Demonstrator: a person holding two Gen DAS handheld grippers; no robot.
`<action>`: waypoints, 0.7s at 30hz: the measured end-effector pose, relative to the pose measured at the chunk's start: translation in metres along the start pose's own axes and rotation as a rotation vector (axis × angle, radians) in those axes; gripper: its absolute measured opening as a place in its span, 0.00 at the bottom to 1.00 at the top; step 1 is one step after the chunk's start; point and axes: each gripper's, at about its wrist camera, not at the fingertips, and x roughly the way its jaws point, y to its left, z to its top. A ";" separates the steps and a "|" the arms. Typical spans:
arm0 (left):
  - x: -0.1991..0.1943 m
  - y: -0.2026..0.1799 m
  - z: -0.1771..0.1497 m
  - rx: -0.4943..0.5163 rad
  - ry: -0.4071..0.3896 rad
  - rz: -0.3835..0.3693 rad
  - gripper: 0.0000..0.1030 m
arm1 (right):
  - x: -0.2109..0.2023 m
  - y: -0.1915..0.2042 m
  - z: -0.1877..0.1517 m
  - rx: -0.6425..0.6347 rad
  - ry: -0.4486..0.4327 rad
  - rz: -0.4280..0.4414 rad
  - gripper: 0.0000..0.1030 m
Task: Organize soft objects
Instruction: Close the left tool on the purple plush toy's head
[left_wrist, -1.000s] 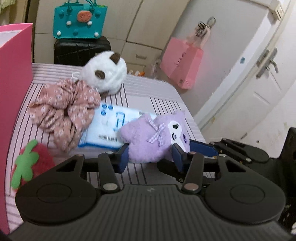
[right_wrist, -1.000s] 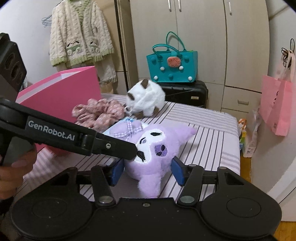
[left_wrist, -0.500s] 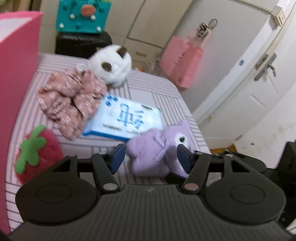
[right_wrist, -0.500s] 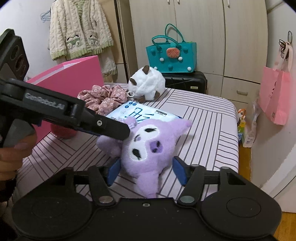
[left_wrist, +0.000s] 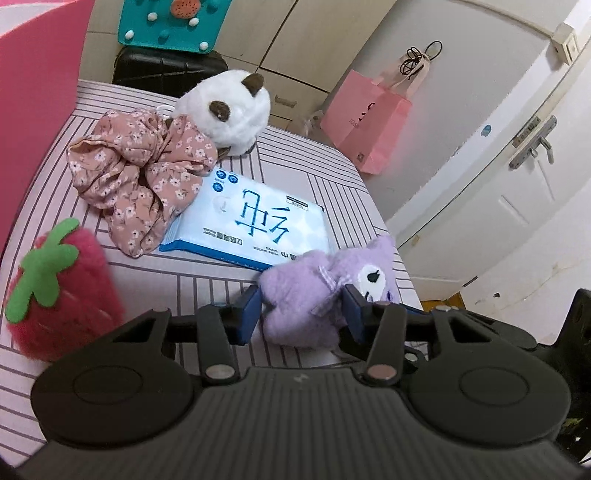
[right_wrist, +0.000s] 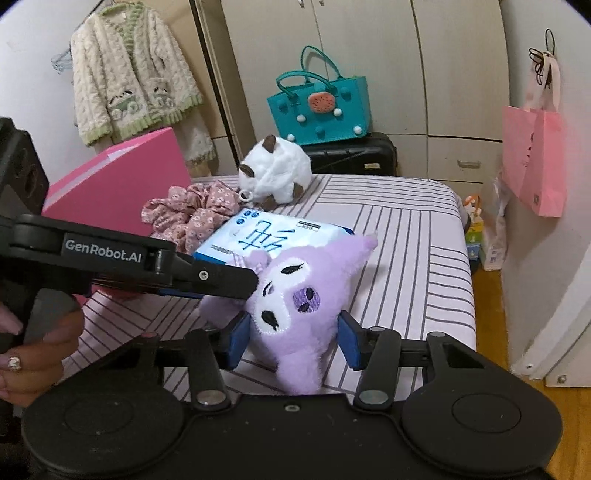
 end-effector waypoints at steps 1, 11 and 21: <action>0.000 -0.001 -0.001 0.003 -0.004 0.003 0.43 | 0.000 0.002 0.000 -0.005 0.002 -0.012 0.54; -0.015 -0.023 -0.011 0.116 -0.012 0.004 0.36 | -0.013 0.015 0.000 -0.028 0.038 -0.072 0.56; -0.053 -0.037 -0.022 0.191 -0.024 -0.006 0.37 | -0.042 0.038 0.002 -0.056 0.047 -0.073 0.58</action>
